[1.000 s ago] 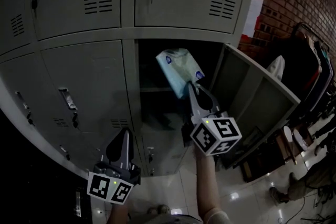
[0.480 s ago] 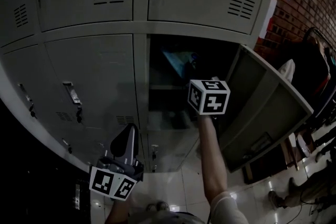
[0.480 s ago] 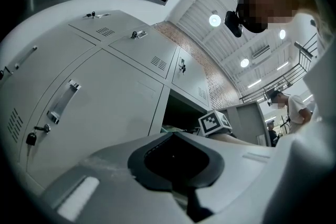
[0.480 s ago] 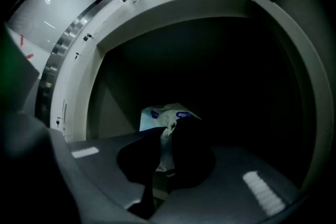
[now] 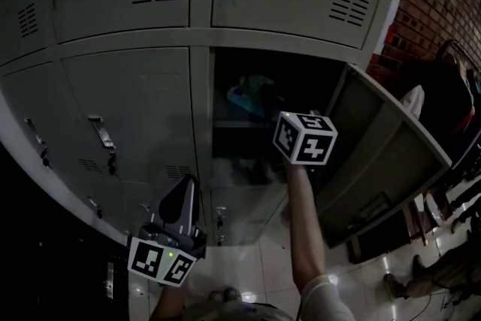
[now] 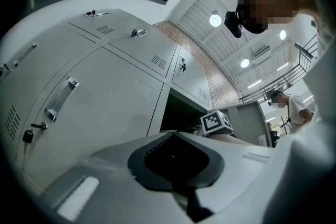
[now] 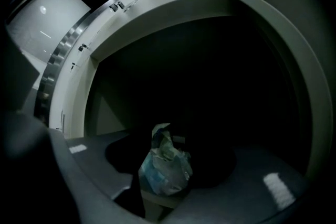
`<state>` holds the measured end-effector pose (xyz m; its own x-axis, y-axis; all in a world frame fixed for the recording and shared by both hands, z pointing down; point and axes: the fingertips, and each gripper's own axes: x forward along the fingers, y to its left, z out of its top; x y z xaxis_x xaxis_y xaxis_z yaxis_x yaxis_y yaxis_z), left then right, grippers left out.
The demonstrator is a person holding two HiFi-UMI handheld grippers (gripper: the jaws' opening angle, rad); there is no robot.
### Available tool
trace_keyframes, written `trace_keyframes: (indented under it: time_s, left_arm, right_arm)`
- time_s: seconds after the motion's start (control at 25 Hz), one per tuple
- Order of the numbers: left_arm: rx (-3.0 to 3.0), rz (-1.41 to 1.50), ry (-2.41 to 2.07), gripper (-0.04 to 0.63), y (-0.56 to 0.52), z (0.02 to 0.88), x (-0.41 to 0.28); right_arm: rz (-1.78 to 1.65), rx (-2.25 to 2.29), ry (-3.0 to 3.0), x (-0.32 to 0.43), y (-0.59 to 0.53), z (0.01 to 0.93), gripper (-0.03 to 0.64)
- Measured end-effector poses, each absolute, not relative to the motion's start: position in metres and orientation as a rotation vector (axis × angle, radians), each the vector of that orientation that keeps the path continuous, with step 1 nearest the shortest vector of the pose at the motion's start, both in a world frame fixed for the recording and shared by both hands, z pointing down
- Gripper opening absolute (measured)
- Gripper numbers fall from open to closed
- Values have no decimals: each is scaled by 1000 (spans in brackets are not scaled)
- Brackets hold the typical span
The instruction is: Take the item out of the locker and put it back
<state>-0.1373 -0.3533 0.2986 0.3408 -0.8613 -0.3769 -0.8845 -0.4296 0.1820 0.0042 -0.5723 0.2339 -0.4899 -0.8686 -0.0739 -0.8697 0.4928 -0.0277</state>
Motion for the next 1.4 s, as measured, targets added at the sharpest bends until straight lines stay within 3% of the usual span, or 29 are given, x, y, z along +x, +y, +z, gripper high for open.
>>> trace_keyframes:
  time_s: [0.32, 0.6, 0.76, 0.8, 0.84, 1.4]
  left_arm:
    - [-2517, 662, 1641, 3, -350, 294, -136]
    - [-2516, 667, 1614, 3, -343, 288, -130]
    - [-2518, 659, 1615, 3, -340, 291, -126]
    - [-2521, 653, 1614, 3, -339, 292, -125]
    - [-2527, 647, 1612, 3, -339, 294, -123]
    - [-2580, 633, 1575, 3, -306, 303, -97]
  right_arm:
    - [77, -1450, 2585, 13, -532, 200, 212]
    - [265, -1156, 2543, 8, -413, 174, 208]
    - [243, -1164, 2515, 15, -360, 229, 145]
    - [212, -1168, 2497, 18, -352, 243, 102]
    - [171, -1164, 2483, 20, -347, 257, 3]
    - [-3, -1143, 2511, 37, -310, 297, 2]
